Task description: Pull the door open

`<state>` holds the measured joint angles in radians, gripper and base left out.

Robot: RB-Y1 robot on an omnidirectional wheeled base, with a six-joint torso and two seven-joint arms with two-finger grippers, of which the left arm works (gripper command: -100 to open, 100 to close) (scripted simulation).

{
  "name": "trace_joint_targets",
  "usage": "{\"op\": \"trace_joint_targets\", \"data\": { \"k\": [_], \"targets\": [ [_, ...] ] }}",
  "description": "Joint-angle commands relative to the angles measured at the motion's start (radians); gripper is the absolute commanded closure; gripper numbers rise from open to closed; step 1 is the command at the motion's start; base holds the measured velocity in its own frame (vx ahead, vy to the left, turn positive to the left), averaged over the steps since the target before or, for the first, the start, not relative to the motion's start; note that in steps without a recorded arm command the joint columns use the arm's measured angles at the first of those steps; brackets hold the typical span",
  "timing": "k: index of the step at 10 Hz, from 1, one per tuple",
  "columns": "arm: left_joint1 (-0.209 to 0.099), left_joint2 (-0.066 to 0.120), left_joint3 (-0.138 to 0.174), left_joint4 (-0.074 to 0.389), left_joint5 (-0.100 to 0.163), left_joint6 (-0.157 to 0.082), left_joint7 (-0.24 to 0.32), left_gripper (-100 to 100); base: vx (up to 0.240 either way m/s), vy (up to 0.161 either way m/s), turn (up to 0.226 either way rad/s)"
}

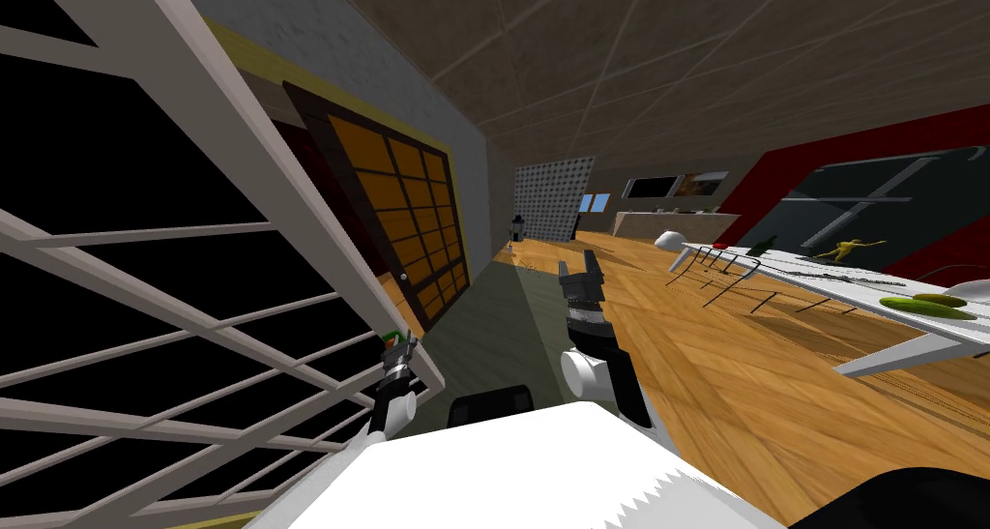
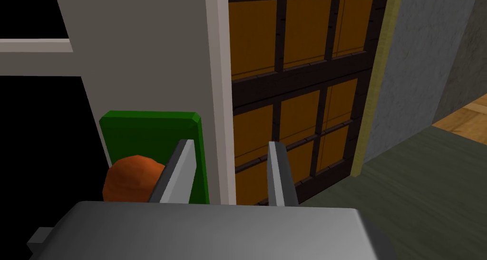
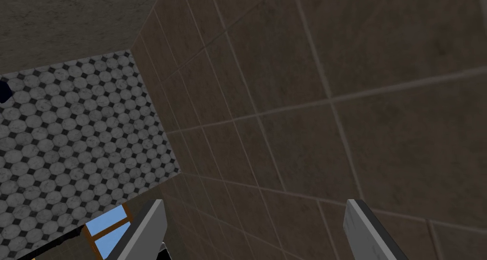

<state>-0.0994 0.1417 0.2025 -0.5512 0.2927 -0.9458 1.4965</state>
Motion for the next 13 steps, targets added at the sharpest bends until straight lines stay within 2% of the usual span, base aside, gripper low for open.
{"op": "trace_joint_targets", "data": {
  "k": [1, 6, 7, 8, 13],
  "targets": [
    [0.001, 0.005, 0.004, 0.009, 0.002, -0.004, 0.002, 100, -0.001, -0.015, 0.013],
    [0.001, 0.005, 0.004, 0.009, 0.002, -0.004, 0.002, 100, -0.001, 0.005, 0.002],
    [-0.008, 0.005, -0.005, 0.005, -0.002, 0.013, 0.006, -100, -0.115, -0.010, -0.008],
    [-0.010, 0.006, -0.007, 0.005, -0.003, 0.018, 0.008, -100, -0.186, -0.034, -0.074],
    [-0.028, 0.012, -0.027, -0.004, -0.013, 0.074, 0.020, -100, -0.200, -0.021, 0.002]
  ]
}}
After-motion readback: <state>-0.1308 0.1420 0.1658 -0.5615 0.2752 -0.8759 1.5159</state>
